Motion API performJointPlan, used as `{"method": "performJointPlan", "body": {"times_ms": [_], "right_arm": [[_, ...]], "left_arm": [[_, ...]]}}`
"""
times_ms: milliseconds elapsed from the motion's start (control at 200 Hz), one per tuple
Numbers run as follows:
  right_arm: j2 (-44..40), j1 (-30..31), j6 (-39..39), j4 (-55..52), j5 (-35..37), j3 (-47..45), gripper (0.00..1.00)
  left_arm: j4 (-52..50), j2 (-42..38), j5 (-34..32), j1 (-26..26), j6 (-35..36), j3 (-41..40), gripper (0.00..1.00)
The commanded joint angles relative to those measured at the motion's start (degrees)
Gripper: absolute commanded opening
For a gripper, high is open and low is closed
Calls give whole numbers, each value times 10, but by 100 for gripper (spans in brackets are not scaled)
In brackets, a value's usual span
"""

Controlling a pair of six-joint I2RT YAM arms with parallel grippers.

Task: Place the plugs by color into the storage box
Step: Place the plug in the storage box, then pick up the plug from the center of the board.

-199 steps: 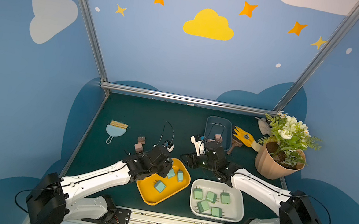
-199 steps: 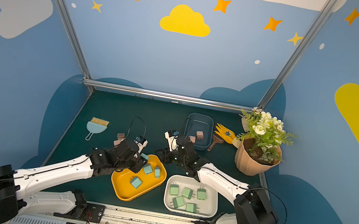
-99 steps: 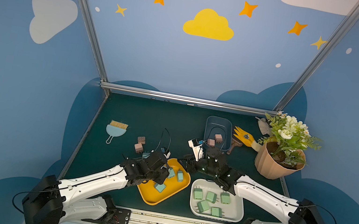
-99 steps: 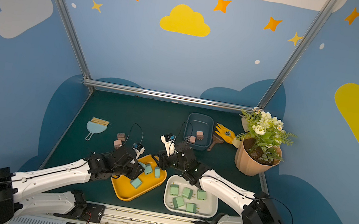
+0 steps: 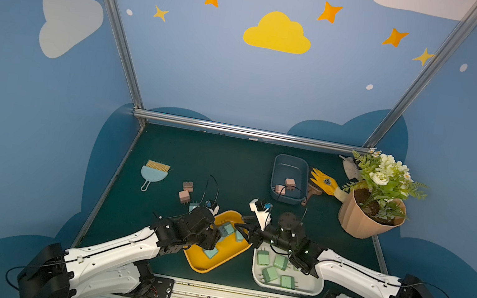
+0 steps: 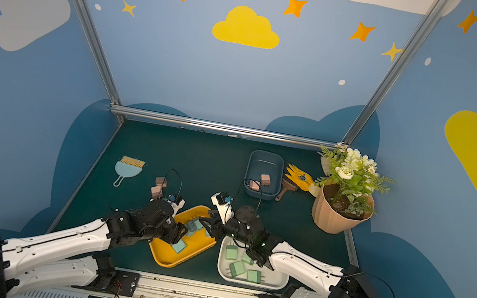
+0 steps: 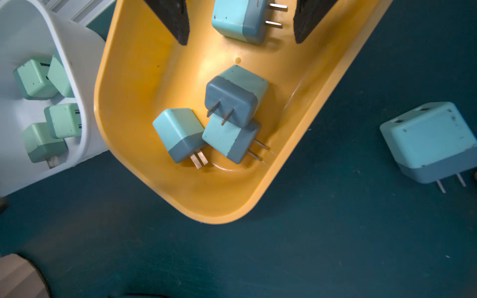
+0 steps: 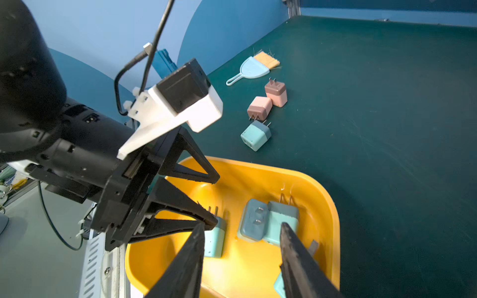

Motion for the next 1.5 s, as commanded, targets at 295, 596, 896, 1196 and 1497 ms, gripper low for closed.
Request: {"method": "performJointPlan", "body": {"times_ms": [295,596,896,1196,1497], "right_arm": [[62,13,-9,76,-4,41,48],[101,17,-15,86,-15,66,48],[145,15,-46,107,1,111,51],[185,12,28,233,53,87,54],[222,1,18,187,-55,124,57]], "left_arm": [[2,-46,-77,0,-14,-32,64],[-11,-35,-113,12,-21,-31,60],[-28,12,-49,141,-23,10,62],[-51,103,11,250,32,79,66],[-36,177,14,269,14,101,66]]}}
